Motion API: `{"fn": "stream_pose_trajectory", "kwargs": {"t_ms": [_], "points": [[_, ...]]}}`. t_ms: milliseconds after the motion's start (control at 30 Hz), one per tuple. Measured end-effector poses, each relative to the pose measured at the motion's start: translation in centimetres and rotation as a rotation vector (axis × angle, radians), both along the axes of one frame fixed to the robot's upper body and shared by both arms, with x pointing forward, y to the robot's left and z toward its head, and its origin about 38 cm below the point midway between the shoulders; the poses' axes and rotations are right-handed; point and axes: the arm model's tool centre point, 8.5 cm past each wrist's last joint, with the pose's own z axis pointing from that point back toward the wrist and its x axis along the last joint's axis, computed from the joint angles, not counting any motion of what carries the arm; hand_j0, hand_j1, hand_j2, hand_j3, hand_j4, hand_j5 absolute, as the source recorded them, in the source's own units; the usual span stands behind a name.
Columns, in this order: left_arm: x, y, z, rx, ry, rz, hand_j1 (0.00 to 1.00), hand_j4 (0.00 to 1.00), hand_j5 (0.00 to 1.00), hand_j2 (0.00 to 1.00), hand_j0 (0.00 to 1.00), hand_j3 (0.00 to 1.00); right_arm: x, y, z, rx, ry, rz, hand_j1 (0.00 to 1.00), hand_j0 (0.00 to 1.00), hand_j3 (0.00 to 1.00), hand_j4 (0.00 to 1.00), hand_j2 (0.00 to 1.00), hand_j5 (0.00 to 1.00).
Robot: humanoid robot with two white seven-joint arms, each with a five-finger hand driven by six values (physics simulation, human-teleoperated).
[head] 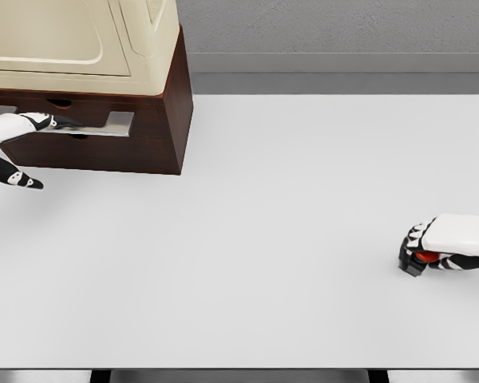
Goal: Open the cabinet drawer with left arm, and place a switch into the drawer with right arm
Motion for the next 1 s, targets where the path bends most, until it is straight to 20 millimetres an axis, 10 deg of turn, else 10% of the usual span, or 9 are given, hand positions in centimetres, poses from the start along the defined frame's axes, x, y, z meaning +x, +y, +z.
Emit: {"fn": "stream_pose_trajectory", "kwargs": {"t_ms": [1000], "points": [[-0.5,0.0,0.4,0.017,0.000,-0.014,0.79,0.79,0.79,0.79,0.79,0.79,3.0,3.7,6.1,0.089,-0.185,0.087,0.41,0.41,0.41,0.41,0.41,0.41]]}}
